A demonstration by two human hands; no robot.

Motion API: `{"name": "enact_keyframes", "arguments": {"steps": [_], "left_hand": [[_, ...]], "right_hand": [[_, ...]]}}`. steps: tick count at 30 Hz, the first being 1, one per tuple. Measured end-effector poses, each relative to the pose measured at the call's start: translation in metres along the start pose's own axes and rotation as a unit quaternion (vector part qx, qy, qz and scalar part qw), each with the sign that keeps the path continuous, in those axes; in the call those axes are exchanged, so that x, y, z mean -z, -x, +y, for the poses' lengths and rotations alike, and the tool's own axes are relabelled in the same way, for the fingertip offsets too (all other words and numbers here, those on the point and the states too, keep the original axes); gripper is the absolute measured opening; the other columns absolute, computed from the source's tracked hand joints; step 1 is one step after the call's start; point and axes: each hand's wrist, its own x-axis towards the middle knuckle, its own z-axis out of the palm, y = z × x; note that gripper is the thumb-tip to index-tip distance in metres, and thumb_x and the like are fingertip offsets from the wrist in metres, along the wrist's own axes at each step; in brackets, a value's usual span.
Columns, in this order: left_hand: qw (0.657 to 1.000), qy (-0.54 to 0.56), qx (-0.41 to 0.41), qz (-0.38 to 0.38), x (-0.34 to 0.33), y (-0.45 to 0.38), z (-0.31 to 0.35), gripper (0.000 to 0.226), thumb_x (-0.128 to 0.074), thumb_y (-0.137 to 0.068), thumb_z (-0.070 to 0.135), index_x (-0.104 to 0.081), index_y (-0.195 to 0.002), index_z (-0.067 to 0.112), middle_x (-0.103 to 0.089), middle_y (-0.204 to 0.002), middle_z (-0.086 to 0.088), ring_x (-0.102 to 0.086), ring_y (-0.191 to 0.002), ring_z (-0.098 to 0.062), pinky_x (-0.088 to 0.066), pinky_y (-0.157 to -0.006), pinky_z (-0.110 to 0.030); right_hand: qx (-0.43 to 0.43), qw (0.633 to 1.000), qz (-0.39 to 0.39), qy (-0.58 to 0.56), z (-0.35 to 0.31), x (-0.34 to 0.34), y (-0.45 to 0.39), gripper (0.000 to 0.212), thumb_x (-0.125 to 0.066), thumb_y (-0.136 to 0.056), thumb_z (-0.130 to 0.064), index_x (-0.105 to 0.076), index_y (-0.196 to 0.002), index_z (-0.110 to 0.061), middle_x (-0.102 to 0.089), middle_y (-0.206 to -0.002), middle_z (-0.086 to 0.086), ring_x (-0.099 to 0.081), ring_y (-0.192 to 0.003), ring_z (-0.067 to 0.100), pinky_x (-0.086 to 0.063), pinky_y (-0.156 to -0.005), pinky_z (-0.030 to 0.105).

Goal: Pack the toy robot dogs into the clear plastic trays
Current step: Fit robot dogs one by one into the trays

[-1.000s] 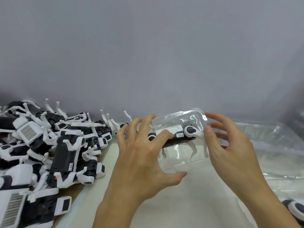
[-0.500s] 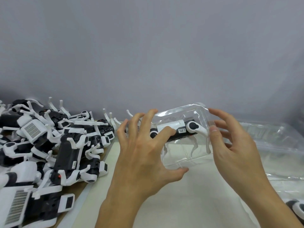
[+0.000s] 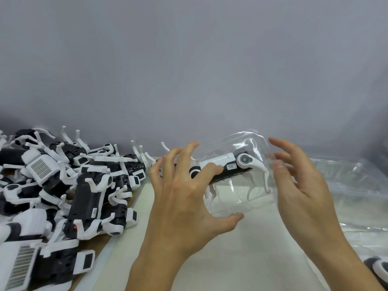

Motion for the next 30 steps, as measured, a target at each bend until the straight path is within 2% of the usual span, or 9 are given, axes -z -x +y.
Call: {"name": "enact_keyframes", "arguments": {"steps": [3, 6, 10, 13, 15, 19, 21, 26, 30], "left_hand": [[0.989, 0.131, 0.071, 0.023, 0.0, 0.001, -0.001, 0.063, -0.069, -0.048, 0.074, -0.059, -0.104, 0.047, -0.036, -0.131, 0.04, -0.029, -0.138, -0.007, -0.024, -0.109, -0.03], [0.951, 0.267, 0.149, 0.047, 0.002, 0.0, -0.005, 0.058, -0.071, -0.053, 0.07, -0.059, -0.103, 0.044, -0.052, -0.123, 0.032, -0.044, -0.126, 0.003, -0.029, -0.096, -0.006], [0.859, 0.471, 0.199, 0.025, 0.003, 0.0, -0.005, 0.053, -0.066, -0.067, 0.06, -0.063, -0.107, 0.026, -0.071, -0.113, 0.008, -0.063, -0.114, -0.014, -0.043, -0.09, -0.03], [0.749, 0.615, 0.246, 0.018, 0.0, 0.002, 0.001, 0.038, -0.065, -0.073, 0.051, -0.074, -0.101, 0.026, -0.074, -0.105, 0.006, -0.07, -0.101, -0.013, -0.053, -0.083, -0.031], [0.687, 0.67, 0.281, 0.004, 0.001, 0.002, 0.006, 0.036, -0.069, -0.073, 0.054, -0.078, -0.097, 0.029, -0.075, -0.105, 0.004, -0.072, -0.092, -0.012, -0.06, -0.075, -0.03], [0.604, 0.722, 0.336, 0.028, -0.002, 0.002, 0.004, 0.072, -0.078, -0.063, 0.06, -0.071, -0.119, 0.014, -0.066, -0.128, -0.014, -0.062, -0.12, -0.039, -0.045, -0.104, -0.06], [0.568, 0.743, 0.353, 0.031, -0.003, 0.004, 0.001, 0.071, -0.074, -0.065, 0.062, -0.072, -0.119, 0.016, -0.067, -0.126, -0.014, -0.062, -0.118, -0.041, -0.046, -0.101, -0.061], [0.487, 0.772, 0.405, 0.046, -0.005, 0.011, -0.007, 0.068, -0.069, -0.059, 0.069, -0.079, -0.103, 0.019, -0.075, -0.106, -0.013, -0.074, -0.085, -0.036, -0.059, -0.062, -0.042], [0.475, 0.784, 0.398, 0.048, -0.008, 0.013, -0.015, 0.07, -0.069, -0.064, 0.075, -0.076, -0.112, 0.024, -0.07, -0.122, -0.014, -0.064, -0.113, -0.043, -0.043, -0.102, -0.062]], "right_hand": [[0.005, 0.996, 0.057, -0.064, -0.004, 0.002, 0.001, 0.033, -0.041, -0.095, -0.038, -0.059, -0.121, -0.045, -0.064, -0.112, -0.019, -0.058, -0.109, -0.002, -0.043, -0.087, 0.022], [-0.011, 0.991, 0.075, -0.114, -0.007, 0.006, 0.0, 0.031, -0.04, -0.096, -0.035, -0.064, -0.116, -0.037, -0.068, -0.109, -0.013, -0.062, -0.105, 0.005, -0.046, -0.089, 0.033], [-0.043, 0.994, 0.009, -0.1, -0.008, 0.0, 0.001, 0.027, -0.049, -0.101, -0.019, -0.07, -0.107, -0.034, -0.071, -0.103, -0.013, -0.064, -0.1, 0.004, -0.049, -0.09, 0.033], [-0.058, 0.992, -0.061, -0.091, -0.008, -0.008, 0.007, 0.019, -0.058, -0.096, -0.039, -0.067, -0.112, -0.045, -0.067, -0.111, -0.022, -0.061, -0.104, -0.002, -0.046, -0.088, 0.028], [-0.055, 0.988, -0.115, -0.087, -0.01, -0.011, 0.012, 0.035, -0.058, -0.084, -0.055, -0.061, -0.119, -0.05, -0.062, -0.121, -0.027, -0.058, -0.111, -0.007, -0.044, -0.086, 0.022], [-0.015, 0.989, -0.142, -0.029, -0.012, -0.014, 0.015, 0.05, -0.061, -0.081, -0.067, -0.054, -0.128, -0.051, -0.052, -0.132, -0.028, -0.051, -0.119, -0.008, -0.045, -0.095, 0.026], [0.008, 0.991, -0.133, -0.016, -0.013, -0.014, 0.014, 0.046, -0.058, -0.079, -0.063, -0.057, -0.124, -0.054, -0.051, -0.13, -0.025, -0.051, -0.119, -0.005, -0.046, -0.097, 0.029], [0.077, 0.988, -0.133, 0.007, -0.019, -0.016, 0.016, 0.024, -0.069, -0.079, -0.06, -0.068, -0.103, -0.057, -0.045, -0.129, -0.023, -0.047, -0.125, 0.0, -0.045, -0.093, 0.024], [0.124, 0.985, -0.115, 0.047, -0.022, -0.019, 0.016, 0.023, -0.066, -0.077, -0.051, -0.072, -0.099, -0.053, -0.044, -0.127, -0.025, -0.051, -0.118, 0.002, -0.038, -0.093, 0.007]]}}
